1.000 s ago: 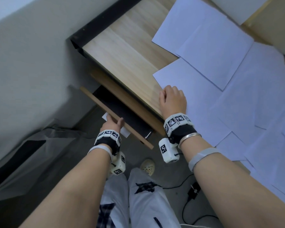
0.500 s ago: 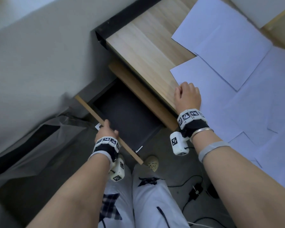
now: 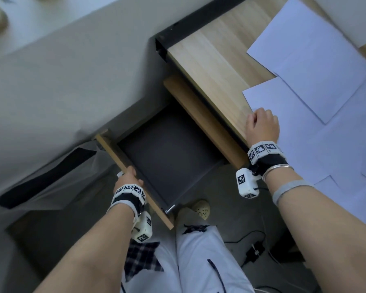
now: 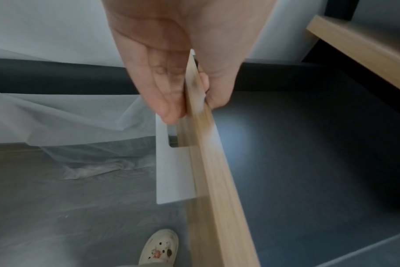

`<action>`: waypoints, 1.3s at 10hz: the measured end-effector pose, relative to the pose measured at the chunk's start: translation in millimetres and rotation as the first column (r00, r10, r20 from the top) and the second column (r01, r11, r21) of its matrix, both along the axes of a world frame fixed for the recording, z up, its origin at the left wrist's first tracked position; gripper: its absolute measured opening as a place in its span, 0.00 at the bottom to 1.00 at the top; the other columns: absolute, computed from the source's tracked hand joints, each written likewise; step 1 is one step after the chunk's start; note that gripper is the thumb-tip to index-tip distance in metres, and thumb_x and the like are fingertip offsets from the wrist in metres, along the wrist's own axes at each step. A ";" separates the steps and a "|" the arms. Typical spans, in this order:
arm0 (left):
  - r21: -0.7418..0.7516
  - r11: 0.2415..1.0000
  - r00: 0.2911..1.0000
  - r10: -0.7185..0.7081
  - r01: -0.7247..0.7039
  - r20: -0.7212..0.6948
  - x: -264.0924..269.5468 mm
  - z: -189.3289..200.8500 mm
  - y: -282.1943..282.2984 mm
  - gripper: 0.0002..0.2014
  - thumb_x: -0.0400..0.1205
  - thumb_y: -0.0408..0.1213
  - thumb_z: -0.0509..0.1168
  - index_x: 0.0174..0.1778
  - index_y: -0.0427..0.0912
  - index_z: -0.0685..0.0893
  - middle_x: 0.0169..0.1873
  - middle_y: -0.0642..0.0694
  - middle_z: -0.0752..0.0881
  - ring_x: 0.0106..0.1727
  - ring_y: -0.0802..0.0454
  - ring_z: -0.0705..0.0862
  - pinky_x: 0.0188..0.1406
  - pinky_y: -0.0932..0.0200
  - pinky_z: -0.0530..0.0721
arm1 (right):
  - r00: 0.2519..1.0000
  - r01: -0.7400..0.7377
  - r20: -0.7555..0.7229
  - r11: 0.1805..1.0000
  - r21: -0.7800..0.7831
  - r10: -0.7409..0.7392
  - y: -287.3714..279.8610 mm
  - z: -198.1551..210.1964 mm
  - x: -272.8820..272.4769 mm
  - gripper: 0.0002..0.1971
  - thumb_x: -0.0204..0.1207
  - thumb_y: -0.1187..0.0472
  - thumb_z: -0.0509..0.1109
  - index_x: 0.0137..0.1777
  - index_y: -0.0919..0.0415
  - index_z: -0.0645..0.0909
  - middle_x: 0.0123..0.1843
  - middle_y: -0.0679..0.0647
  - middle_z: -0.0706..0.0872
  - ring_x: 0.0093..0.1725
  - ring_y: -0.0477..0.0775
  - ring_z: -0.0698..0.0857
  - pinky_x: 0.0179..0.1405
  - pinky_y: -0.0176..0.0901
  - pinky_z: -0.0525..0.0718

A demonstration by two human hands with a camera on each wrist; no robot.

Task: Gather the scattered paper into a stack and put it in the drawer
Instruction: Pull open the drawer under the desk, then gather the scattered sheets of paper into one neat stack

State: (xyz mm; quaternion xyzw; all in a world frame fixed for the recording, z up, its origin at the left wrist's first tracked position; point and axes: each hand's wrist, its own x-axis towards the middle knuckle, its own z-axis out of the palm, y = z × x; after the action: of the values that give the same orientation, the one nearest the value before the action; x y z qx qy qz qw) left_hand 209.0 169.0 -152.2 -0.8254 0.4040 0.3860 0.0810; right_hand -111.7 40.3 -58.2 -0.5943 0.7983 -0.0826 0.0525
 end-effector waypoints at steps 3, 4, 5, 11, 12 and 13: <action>0.031 0.999 1.000 0.011 -0.011 0.013 25.1 -5.9 21.3 0.06 0.78 0.34 0.61 0.47 0.43 0.69 0.28 0.45 0.76 0.26 0.49 0.74 0.27 0.59 0.74 | 1.000 0.004 -0.006 1.000 -0.021 -0.004 0.4 -1.2 0.3 0.13 0.81 0.59 0.56 0.49 0.68 0.78 0.52 0.66 0.82 0.52 0.67 0.78 0.48 0.56 0.74; 0.036 0.999 1.000 0.026 -0.026 0.006 23.1 -4.9 21.3 0.06 0.78 0.34 0.60 0.47 0.43 0.69 0.28 0.44 0.76 0.28 0.47 0.75 0.31 0.57 0.77 | 1.000 0.004 -0.012 1.000 -0.016 -0.004 0.8 -1.2 0.4 0.13 0.81 0.59 0.56 0.49 0.68 0.78 0.52 0.66 0.82 0.52 0.67 0.78 0.49 0.56 0.74; 0.061 0.998 1.000 0.027 -0.028 0.008 21.9 3.3 16.6 0.09 0.78 0.32 0.59 0.53 0.42 0.69 0.35 0.39 0.79 0.35 0.42 0.80 0.32 0.55 0.77 | 1.000 0.002 -0.005 1.000 -0.016 -0.002 0.9 0.2 0.9 0.13 0.81 0.59 0.56 0.50 0.68 0.78 0.52 0.66 0.82 0.52 0.66 0.78 0.49 0.55 0.73; -0.297 0.925 0.970 -0.243 0.235 0.010 -132.2 148.7 -141.3 0.12 0.79 0.33 0.55 0.49 0.40 0.84 0.52 0.37 0.88 0.55 0.37 0.85 0.41 0.58 0.74 | 0.955 0.161 0.229 0.978 0.136 -0.189 14.5 71.9 -106.1 0.12 0.80 0.61 0.58 0.49 0.64 0.82 0.55 0.64 0.85 0.58 0.66 0.81 0.55 0.50 0.78; -0.382 0.885 0.957 -0.289 0.267 0.000 -183.2 168.6 -162.6 0.12 0.80 0.34 0.54 0.49 0.39 0.83 0.52 0.35 0.87 0.54 0.37 0.84 0.43 0.56 0.76 | 0.943 0.253 0.156 0.939 0.231 -0.293 30.3 75.1 -147.0 0.13 0.81 0.59 0.57 0.56 0.58 0.83 0.63 0.62 0.82 0.65 0.65 0.78 0.62 0.52 0.76; -0.378 0.850 0.920 -0.392 0.366 0.009 -234.3 175.1 -178.9 0.13 0.82 0.33 0.53 0.54 0.37 0.82 0.55 0.35 0.86 0.56 0.37 0.83 0.46 0.54 0.76 | 0.927 0.301 0.112 0.886 0.352 -0.359 47.9 72.2 -187.7 0.18 0.82 0.57 0.55 0.70 0.52 0.75 0.74 0.57 0.74 0.74 0.61 0.71 0.71 0.53 0.70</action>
State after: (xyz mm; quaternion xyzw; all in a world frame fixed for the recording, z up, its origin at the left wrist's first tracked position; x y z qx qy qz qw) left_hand -25.3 -9.9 23.0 -0.7158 0.6271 0.3066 -0.0164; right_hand -299.4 88.2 14.0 -0.4229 0.8826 -0.0075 0.2053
